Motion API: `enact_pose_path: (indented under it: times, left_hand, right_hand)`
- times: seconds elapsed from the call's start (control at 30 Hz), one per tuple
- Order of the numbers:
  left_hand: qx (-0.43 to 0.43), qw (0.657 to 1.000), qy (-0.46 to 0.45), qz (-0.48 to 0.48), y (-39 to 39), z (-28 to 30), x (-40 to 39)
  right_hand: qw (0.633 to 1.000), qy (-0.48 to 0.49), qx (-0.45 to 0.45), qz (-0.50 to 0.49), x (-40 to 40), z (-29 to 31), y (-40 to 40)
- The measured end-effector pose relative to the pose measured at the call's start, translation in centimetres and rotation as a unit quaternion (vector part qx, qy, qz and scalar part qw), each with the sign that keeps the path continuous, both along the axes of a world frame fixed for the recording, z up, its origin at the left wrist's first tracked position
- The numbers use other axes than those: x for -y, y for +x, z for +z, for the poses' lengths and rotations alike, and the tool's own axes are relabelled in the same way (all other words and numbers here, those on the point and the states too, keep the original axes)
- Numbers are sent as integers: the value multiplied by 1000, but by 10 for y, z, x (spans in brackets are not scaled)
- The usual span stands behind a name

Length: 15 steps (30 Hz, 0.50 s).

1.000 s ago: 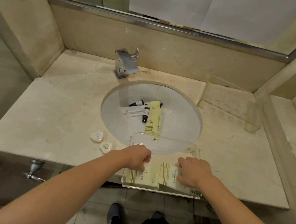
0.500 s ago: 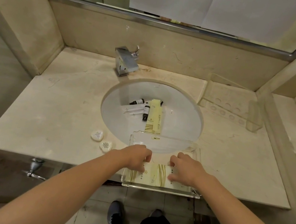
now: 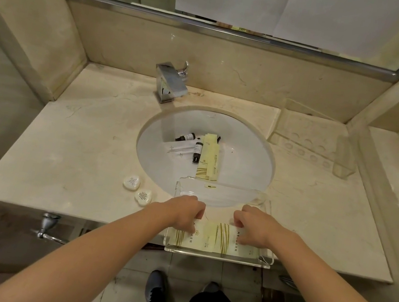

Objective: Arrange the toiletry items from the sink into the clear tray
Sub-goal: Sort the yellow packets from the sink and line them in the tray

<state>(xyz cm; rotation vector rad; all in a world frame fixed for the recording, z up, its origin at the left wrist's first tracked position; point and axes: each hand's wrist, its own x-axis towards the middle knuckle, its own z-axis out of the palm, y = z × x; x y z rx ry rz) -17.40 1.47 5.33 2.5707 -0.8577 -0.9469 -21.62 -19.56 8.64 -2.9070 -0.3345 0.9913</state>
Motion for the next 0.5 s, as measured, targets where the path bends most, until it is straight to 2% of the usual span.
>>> enact_pose_path:
  times: [0.3,0.5]
  left_hand:
    - [11,999,-25,22,-2,2,-1]
    - [73,971,-150,173,6,17,-9]
  right_hand:
    - [1000,6,-4,-12,-3,-9,0]
    - [1000,3,-29,-4,-9,-2,9]
